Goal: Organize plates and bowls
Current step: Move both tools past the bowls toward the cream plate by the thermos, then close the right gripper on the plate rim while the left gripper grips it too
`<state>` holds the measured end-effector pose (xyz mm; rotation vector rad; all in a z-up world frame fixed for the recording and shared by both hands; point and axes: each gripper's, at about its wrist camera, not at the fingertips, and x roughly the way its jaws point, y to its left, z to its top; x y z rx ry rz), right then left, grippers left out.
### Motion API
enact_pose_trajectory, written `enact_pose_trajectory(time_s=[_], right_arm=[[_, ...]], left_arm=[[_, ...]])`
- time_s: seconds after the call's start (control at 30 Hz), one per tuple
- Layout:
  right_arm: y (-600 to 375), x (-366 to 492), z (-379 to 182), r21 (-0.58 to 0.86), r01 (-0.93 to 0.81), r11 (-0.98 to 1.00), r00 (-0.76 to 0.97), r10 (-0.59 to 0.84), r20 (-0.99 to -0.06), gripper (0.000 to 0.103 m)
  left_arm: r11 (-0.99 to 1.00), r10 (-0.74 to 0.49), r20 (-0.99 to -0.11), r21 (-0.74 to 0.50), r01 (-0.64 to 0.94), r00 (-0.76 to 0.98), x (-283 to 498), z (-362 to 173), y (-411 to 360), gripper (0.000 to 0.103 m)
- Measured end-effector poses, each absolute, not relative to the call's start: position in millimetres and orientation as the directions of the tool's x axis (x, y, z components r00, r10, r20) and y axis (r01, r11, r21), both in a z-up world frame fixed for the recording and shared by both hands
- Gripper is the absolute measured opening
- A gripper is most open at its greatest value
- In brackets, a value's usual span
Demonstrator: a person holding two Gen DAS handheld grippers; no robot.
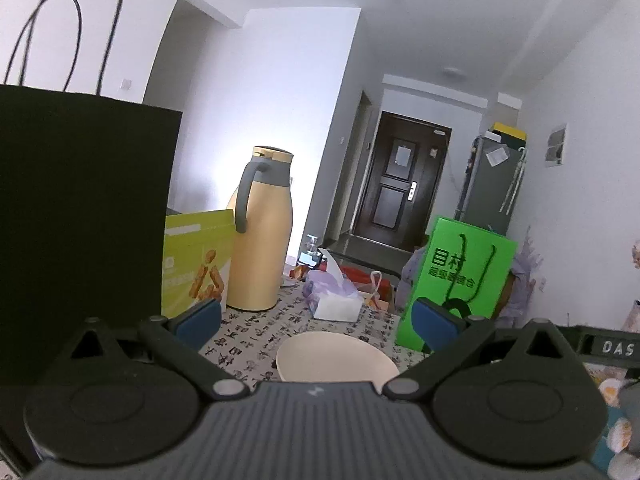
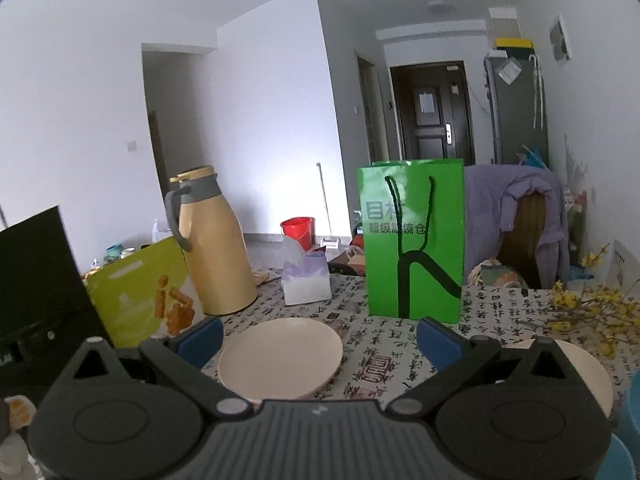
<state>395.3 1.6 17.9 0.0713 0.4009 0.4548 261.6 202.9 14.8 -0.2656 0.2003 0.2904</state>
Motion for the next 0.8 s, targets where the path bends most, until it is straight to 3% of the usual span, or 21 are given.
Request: enact_pose_trajectory(time_s=[0.2, 0.8], right_arm=[[22, 431, 6, 0.135, -0.387, 0.912, 0.818, 0.407, -0.407, 0.103], [50, 509, -20, 0.111, -0.316, 0.942, 0.812, 0.329, -0.483, 0.103]], left_arm=[[0.904, 0.249, -0.296, -0.271, -0.331, 0.922, 298, 12, 221, 0.103], [0.868, 0.267, -0.361, -0.313, -0.386, 0.893, 385, -2, 250, 0.103]])
